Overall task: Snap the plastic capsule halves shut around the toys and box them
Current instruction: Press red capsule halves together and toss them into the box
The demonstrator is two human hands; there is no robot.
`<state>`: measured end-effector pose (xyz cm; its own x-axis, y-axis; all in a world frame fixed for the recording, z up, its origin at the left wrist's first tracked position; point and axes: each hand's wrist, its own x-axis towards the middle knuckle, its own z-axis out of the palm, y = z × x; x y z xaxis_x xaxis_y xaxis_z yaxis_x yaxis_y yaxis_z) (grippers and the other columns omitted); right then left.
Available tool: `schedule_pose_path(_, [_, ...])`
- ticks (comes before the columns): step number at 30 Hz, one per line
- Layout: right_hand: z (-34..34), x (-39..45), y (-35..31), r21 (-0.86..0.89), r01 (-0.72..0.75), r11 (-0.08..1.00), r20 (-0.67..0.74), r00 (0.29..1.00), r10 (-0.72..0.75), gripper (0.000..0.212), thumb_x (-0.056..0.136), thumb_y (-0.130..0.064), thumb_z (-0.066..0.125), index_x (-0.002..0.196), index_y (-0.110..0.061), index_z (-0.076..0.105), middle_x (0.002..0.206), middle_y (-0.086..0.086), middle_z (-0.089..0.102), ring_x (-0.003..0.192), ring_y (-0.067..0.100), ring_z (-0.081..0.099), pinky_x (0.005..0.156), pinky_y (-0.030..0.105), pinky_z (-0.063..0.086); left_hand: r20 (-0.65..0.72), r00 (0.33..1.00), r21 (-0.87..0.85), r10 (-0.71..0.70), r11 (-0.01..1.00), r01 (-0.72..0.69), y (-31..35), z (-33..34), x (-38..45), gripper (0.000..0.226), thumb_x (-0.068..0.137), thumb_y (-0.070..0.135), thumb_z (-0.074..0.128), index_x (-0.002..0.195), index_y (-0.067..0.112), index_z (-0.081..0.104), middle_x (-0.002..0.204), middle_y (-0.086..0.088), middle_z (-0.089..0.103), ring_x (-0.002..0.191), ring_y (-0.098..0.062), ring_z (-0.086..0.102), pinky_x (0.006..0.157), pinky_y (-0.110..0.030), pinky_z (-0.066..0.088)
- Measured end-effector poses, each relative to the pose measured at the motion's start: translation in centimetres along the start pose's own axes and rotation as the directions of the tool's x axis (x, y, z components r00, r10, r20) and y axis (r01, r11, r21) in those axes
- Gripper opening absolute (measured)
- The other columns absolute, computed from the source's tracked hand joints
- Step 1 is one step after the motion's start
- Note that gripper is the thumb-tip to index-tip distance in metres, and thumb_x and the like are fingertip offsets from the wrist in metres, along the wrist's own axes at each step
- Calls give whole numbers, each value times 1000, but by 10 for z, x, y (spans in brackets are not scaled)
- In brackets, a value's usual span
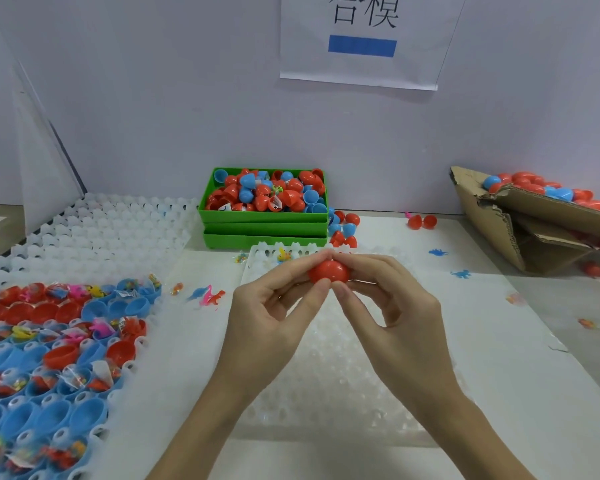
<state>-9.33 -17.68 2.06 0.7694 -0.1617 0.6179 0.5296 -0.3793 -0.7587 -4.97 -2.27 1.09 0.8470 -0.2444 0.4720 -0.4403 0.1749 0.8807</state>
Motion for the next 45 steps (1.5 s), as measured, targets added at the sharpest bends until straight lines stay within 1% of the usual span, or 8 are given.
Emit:
schedule_pose_path(6, [-4, 2, -5, 93, -77, 993, 32, 997, 74, 34, 91, -12, 73, 125, -18, 72, 119, -5, 73, 112, 14, 70, 93, 21, 57, -31, 998, 98, 46, 994, -43, -2, 0, 0, 44, 90, 20, 73, 133, 31, 69, 128, 17, 72, 120, -4, 68, 97, -16, 54])
schedule_pose_path(13, [-5, 4, -10, 228, -214, 950, 49, 977, 208, 31, 90, -10, 74, 119, -22, 75, 110, -11, 78, 106, 8, 73, 86, 13, 56, -64, 994, 85, 89, 993, -83, -4, 0, 1, 39, 89, 19, 77, 128, 18, 72, 125, 8, 74, 122, -17, 69, 99, -25, 57])
schedule_pose_path(21, [-8, 6, -11, 347, -397, 850, 87, 916, 393, 28, 82, -23, 81, 109, -28, 80, 103, -9, 80, 101, 6, 74, 79, 8, 54, -70, 987, 150, 142, 980, -130, -4, 5, -3, 51, 91, 16, 75, 138, 31, 64, 131, 18, 70, 124, -10, 67, 101, -19, 53])
schedule_pose_path(25, [-9, 6, -9, 373, -434, 820, 100, 898, 429, 29, 78, -29, 82, 107, -28, 82, 103, -4, 80, 103, 11, 74, 82, 13, 56, -47, 988, 286, 144, 950, -124, -7, 8, -4, 55, 94, 24, 72, 145, 38, 56, 136, 25, 66, 126, -3, 63, 101, -14, 50])
schedule_pose_path(29, [-7, 3, -7, 391, -468, 793, 114, 879, 462, 30, 77, -33, 82, 107, -29, 82, 106, -2, 79, 108, 16, 74, 96, 30, 57, 10, 980, 476, 199, 861, -180, -10, 11, -6, 67, 90, 29, 78, 151, 27, 53, 144, 19, 61, 133, 0, 56, 106, -10, 43])
schedule_pose_path(33, [0, 1, -6, 413, -493, 766, 150, 866, 477, 26, 82, -30, 80, 107, -25, 81, 108, 2, 79, 109, 18, 73, 94, 22, 58, -88, 977, 491, 192, 862, -125, -9, 9, -5, 51, 90, 35, 73, 140, 28, 63, 134, 16, 67, 129, 7, 56, 104, -6, 41])
schedule_pose_path(38, [-5, 7, -5, 661, -587, 467, 416, 805, 423, 32, 95, -21, 70, 125, -9, 72, 128, 17, 70, 121, 34, 68, 92, 34, 59, 47, 994, 234, 103, 966, -111, 1, 2, -1, 49, 98, 33, 66, 146, 29, 55, 144, 17, 62, 141, -9, 52, 113, -24, 45])
schedule_pose_path(45, [-7, 6, 1, 679, -635, 368, 548, 772, 322, 48, 90, -25, 78, 132, -5, 69, 130, 13, 70, 126, 27, 65, 100, 31, 55, 135, 976, 195, 172, 961, -197, 4, -4, -1, 45, 99, 17, 67, 143, 23, 57, 146, 4, 61, 143, -27, 50, 115, -47, 45])
